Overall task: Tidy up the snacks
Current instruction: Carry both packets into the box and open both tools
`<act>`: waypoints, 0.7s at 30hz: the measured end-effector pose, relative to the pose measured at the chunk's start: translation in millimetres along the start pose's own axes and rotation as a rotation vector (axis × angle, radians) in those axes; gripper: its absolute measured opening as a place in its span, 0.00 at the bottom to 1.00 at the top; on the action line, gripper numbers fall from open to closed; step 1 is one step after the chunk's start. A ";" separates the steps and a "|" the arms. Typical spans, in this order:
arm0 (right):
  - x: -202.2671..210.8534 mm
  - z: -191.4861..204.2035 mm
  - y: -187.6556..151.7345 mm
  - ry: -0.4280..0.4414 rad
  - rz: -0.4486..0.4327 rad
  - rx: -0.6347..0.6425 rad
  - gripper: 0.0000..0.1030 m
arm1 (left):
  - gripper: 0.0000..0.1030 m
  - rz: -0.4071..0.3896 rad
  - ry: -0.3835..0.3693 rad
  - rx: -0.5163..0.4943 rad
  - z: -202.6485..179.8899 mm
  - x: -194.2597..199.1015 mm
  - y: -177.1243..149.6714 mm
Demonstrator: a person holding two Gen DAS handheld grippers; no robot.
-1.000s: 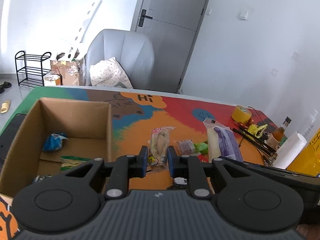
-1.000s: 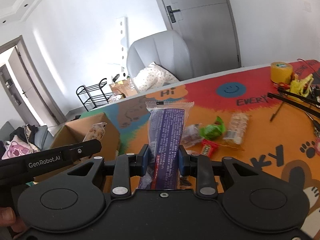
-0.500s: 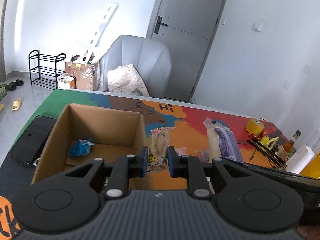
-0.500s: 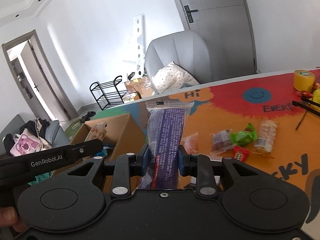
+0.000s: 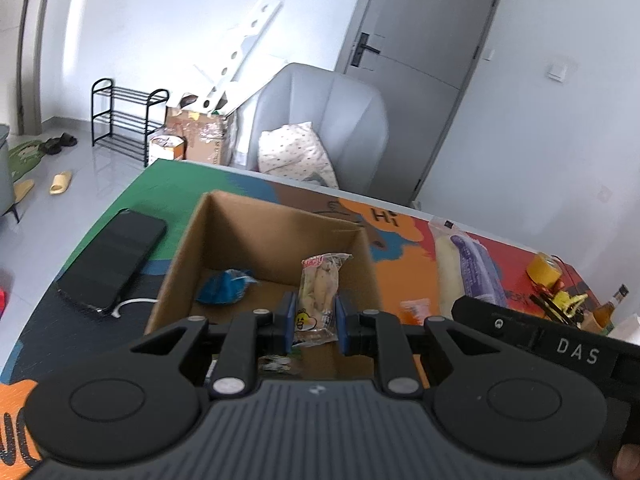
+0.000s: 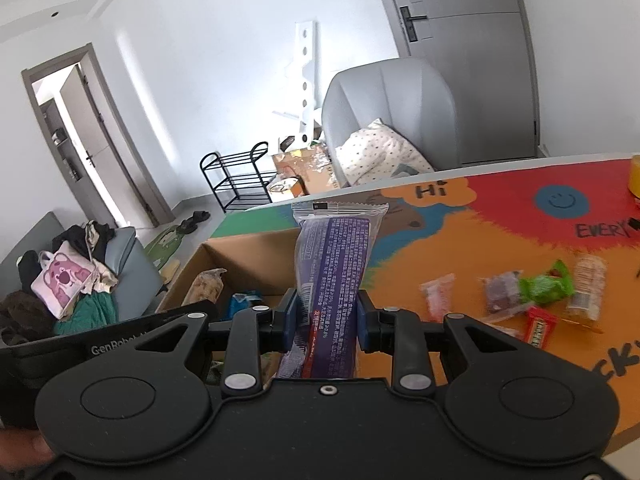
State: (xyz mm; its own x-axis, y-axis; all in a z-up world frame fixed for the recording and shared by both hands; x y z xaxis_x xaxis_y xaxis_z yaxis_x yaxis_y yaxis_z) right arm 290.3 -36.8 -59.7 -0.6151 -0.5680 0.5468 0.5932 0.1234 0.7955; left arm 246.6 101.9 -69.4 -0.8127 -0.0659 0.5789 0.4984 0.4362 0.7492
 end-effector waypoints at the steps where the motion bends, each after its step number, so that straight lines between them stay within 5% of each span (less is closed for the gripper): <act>1: -1.5 3.3 0.4 0.003 0.002 0.006 0.27 | 0.19 0.000 0.006 0.011 5.2 -0.6 0.9; 10: -17.6 28.4 5.5 0.022 0.016 0.037 0.27 | 0.24 0.003 0.042 0.062 33.5 -1.4 5.1; 18: -28.5 48.5 8.6 0.055 0.024 0.035 0.27 | 0.42 -0.005 0.049 0.071 45.2 5.2 4.8; 21: -30.6 53.0 8.9 0.075 0.030 0.022 0.38 | 0.52 -0.006 0.055 0.078 47.6 7.9 4.6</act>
State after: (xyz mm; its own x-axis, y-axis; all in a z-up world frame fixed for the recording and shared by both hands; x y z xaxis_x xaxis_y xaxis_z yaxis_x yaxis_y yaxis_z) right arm 286.9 24.8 -55.5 -0.5563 -0.6233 0.5496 0.5985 0.1584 0.7853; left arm 228.1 146.0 -76.7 -0.7970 -0.1168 0.5925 0.4665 0.5041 0.7268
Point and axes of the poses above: each gripper's, at about its wrist camera, not at the fingertips, and x roughly against the way its jaws point, z to its left, y to its top, the point moved 10 cm from there along -x, roughly the way its jaws point, and after that the axes turned 4 degrees about x, right-handed, at the moved point
